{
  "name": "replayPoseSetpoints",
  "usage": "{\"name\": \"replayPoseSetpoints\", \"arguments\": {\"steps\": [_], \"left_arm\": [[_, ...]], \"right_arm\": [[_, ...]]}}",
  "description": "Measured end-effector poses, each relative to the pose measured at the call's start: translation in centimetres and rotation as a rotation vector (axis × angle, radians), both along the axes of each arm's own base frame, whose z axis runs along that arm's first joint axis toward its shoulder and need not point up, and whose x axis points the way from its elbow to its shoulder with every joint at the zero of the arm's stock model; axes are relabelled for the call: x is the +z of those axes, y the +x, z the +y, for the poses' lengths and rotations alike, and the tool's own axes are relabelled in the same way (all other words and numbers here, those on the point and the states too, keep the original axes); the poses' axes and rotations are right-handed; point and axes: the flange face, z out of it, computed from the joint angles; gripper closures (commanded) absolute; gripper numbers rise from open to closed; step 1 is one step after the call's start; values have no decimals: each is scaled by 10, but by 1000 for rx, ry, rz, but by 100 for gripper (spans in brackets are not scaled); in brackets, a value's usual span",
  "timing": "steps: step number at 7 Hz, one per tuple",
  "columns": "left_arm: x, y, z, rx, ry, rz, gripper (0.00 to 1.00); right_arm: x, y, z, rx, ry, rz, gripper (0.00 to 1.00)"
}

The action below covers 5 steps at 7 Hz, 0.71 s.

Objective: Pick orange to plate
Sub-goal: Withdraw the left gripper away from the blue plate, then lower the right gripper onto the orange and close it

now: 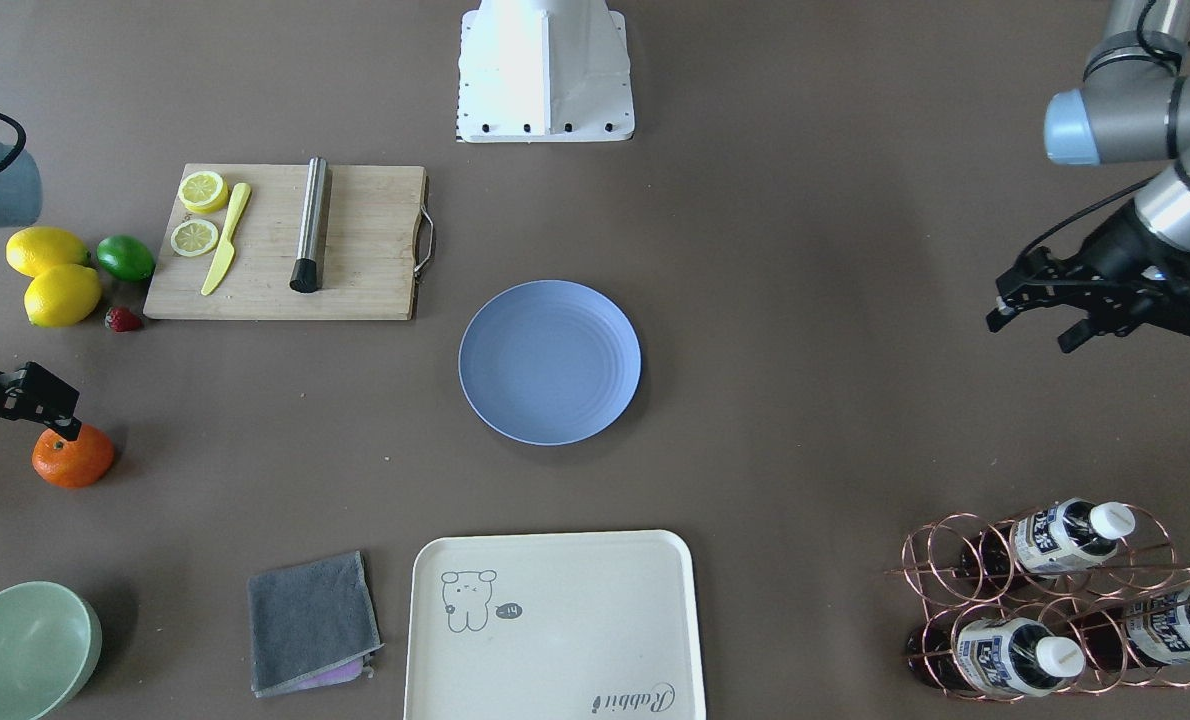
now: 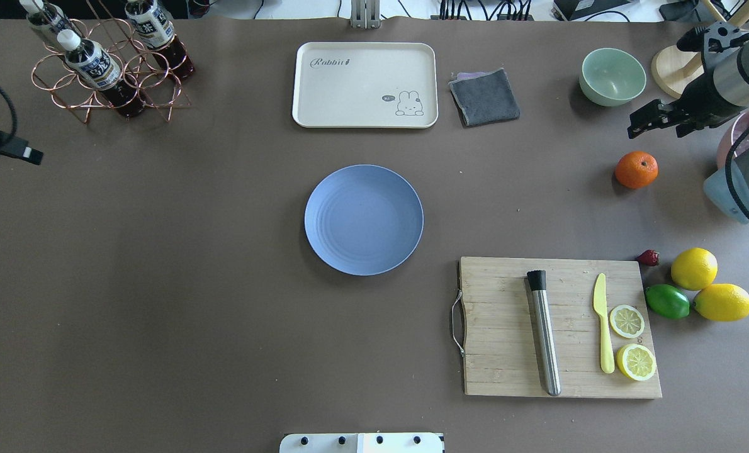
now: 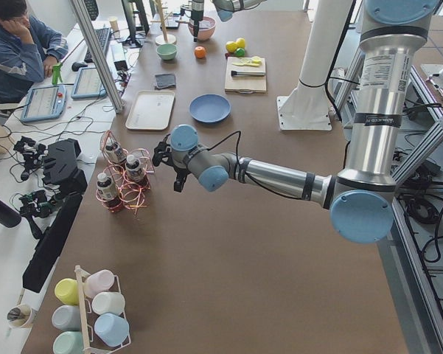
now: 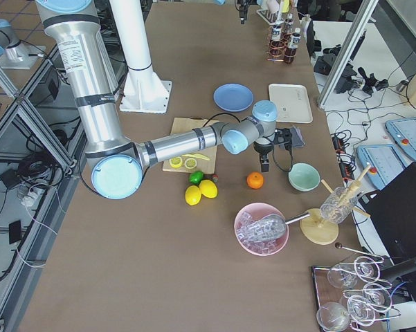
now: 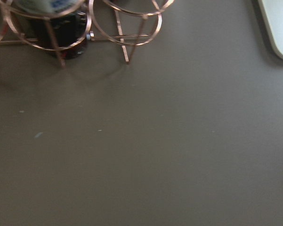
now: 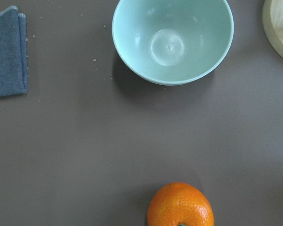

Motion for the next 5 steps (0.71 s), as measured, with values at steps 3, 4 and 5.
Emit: {"name": "replayPoseSetpoints", "arguments": {"steps": [3, 4, 5], "left_arm": [[57, -103, -6, 117, -1, -112, 2], [67, -111, 0, 128, -14, -125, 2], [70, -114, 3, 133, -16, -128, 2]], "right_arm": [[19, 14, -1, -16, 6, 19, 2], [33, 16, -1, -28, 1, 34, 3], [44, 17, -1, -35, -8, 43, 3]]}}
